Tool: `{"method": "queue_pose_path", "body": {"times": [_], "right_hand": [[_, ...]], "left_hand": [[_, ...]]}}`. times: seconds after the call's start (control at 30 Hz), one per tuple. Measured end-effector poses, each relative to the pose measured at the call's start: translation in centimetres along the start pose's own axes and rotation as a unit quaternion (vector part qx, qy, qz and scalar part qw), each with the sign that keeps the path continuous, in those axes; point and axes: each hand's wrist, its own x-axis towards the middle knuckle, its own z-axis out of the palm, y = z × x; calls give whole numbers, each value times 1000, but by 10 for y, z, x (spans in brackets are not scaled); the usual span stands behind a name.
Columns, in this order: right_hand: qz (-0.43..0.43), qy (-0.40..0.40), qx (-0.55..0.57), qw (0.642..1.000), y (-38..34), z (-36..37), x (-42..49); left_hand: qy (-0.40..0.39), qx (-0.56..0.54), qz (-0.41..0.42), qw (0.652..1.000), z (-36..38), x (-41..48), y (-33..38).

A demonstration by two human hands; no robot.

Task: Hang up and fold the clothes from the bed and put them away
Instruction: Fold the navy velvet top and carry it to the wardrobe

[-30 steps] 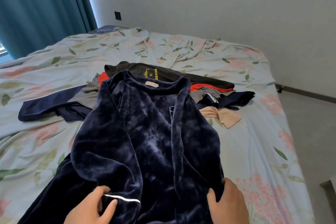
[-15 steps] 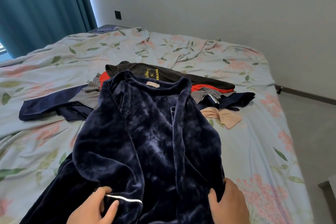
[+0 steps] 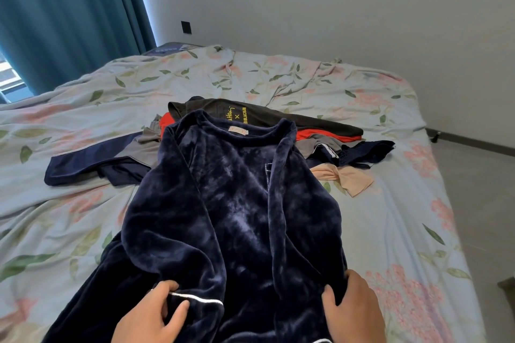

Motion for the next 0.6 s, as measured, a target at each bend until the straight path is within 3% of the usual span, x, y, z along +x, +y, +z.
{"method": "queue_pose_path", "body": {"times": [0.43, 0.53, 0.6], "right_hand": [[3, -19, 6, 1000, 10, 6, 7], [6, -36, 35, 999, 15, 4, 8], [31, -73, 76, 994, 14, -7, 10]], "left_hand": [[-3, -28, -29, 999, 1, 7, 0], [131, 11, -5, 991, -12, 23, -9], [189, 77, -68, 977, -27, 39, -23]]}}
